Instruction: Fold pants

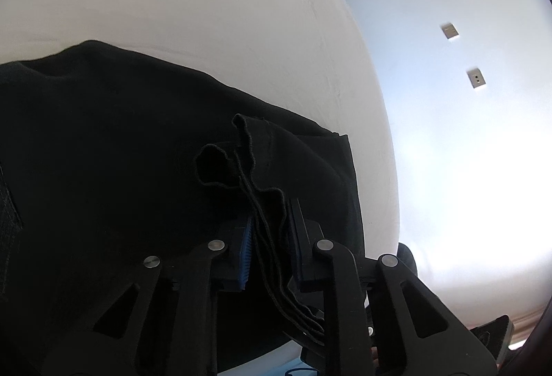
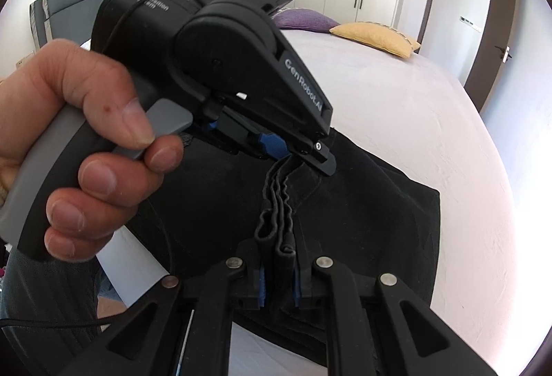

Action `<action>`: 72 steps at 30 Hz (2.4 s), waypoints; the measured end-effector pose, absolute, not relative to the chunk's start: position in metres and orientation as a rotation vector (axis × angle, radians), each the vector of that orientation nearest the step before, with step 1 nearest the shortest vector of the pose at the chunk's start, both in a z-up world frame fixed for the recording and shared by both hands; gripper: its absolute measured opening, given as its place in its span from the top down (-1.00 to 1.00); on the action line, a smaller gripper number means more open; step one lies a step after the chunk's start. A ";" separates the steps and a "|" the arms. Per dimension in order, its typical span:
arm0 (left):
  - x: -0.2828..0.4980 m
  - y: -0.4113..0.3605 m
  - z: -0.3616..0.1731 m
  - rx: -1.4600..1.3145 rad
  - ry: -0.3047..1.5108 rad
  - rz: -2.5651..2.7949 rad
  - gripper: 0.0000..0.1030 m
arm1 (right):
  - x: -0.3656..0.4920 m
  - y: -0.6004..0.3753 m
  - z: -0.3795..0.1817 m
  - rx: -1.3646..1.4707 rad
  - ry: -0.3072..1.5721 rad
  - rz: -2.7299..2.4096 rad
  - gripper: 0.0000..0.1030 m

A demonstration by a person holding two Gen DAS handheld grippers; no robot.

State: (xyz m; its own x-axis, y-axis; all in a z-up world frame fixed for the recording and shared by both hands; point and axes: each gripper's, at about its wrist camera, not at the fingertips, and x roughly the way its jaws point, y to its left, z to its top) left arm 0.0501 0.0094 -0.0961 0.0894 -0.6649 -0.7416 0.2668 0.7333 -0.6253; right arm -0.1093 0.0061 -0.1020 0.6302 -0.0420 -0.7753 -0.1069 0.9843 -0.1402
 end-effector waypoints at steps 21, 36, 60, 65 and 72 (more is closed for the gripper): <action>0.106 0.138 -0.118 -0.320 1.311 -0.577 0.74 | -0.027 0.061 -0.152 -0.203 0.987 0.228 0.74; 0.072 0.157 -0.151 -0.354 1.295 -0.463 0.72 | 0.007 0.022 -0.179 -0.028 1.065 0.356 -0.29; -0.016 0.106 -0.160 -0.202 1.195 -0.471 0.72 | 0.037 -0.286 -0.191 1.017 0.959 0.379 -0.03; -0.024 0.121 -0.163 -0.251 1.181 -0.469 0.72 | 0.010 -0.264 -0.211 1.094 0.983 0.400 0.22; -0.019 0.142 -0.162 -0.365 1.196 -0.490 0.72 | -0.051 -0.210 -0.208 1.017 1.077 0.527 0.23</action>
State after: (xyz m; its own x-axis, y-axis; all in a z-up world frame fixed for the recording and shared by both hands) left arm -0.0186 0.1421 -0.1615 0.2829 -0.5432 -0.7905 0.1681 0.8395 -0.5167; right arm -0.0513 -0.2098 -0.2081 0.4175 0.7789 -0.4679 0.1087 0.4684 0.8768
